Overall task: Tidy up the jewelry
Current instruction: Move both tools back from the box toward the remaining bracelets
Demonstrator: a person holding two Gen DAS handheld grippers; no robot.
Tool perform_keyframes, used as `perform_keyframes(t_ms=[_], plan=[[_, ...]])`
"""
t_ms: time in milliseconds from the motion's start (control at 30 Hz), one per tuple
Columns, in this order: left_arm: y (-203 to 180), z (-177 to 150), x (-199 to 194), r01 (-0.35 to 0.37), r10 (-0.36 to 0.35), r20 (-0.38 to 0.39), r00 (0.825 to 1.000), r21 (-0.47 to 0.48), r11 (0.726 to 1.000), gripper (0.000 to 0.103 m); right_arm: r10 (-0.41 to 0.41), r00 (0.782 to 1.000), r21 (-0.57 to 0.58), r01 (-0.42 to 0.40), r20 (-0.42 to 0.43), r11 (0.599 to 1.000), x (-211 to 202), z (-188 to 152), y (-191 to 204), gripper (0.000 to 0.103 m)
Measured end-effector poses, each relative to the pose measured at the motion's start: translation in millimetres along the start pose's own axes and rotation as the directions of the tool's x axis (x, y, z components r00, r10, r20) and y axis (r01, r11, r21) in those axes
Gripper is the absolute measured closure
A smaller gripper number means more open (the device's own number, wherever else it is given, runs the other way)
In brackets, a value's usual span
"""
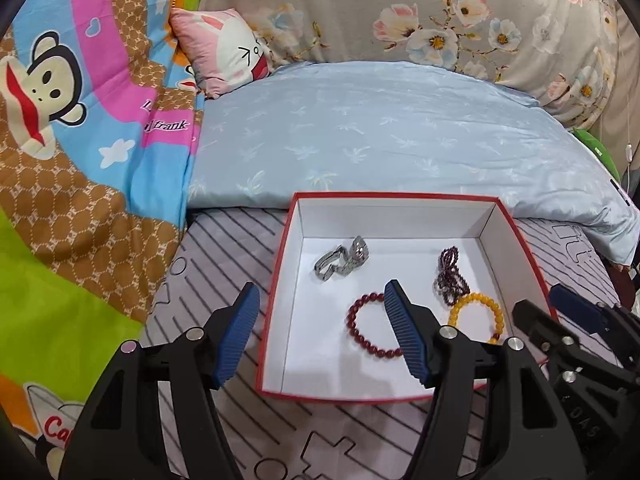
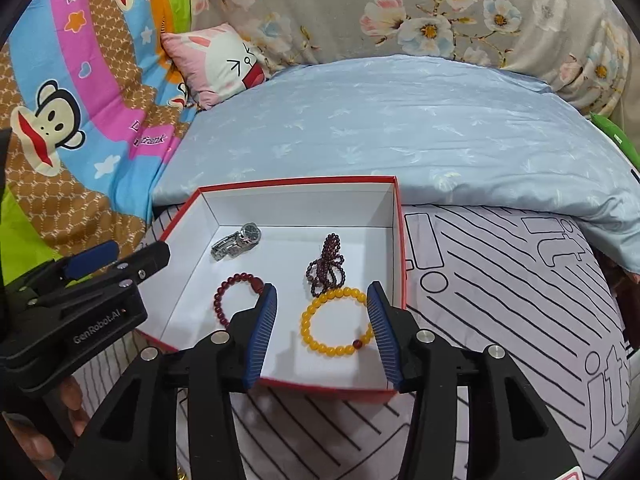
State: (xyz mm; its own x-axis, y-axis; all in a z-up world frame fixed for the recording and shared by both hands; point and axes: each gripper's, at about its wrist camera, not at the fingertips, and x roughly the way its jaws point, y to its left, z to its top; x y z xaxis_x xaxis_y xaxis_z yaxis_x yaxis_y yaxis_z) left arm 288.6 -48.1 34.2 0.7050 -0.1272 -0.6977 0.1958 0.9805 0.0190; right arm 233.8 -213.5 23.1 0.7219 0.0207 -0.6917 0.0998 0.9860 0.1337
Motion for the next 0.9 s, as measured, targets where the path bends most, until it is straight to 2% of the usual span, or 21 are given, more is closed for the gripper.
perform_keyframes(t_ms=[367, 900], plan=[[6.7, -37.6, -48.5, 0.003, -0.004, -0.018, 1.0, -0.033, 0.999, 0.038, 0.012, 0.999, 0.01, -0.012, 0.034, 1.0, -62.5, -35.6, 7.0, 0.053], [7.5, -116.5, -95.1, 0.013, -0.02, -0.09, 0.996, -0.079, 0.997, 0.029, -0.022, 1.0, 0.048, 0.023, -0.02, 0.999, -116.7, -117.9, -9.8, 0.053]])
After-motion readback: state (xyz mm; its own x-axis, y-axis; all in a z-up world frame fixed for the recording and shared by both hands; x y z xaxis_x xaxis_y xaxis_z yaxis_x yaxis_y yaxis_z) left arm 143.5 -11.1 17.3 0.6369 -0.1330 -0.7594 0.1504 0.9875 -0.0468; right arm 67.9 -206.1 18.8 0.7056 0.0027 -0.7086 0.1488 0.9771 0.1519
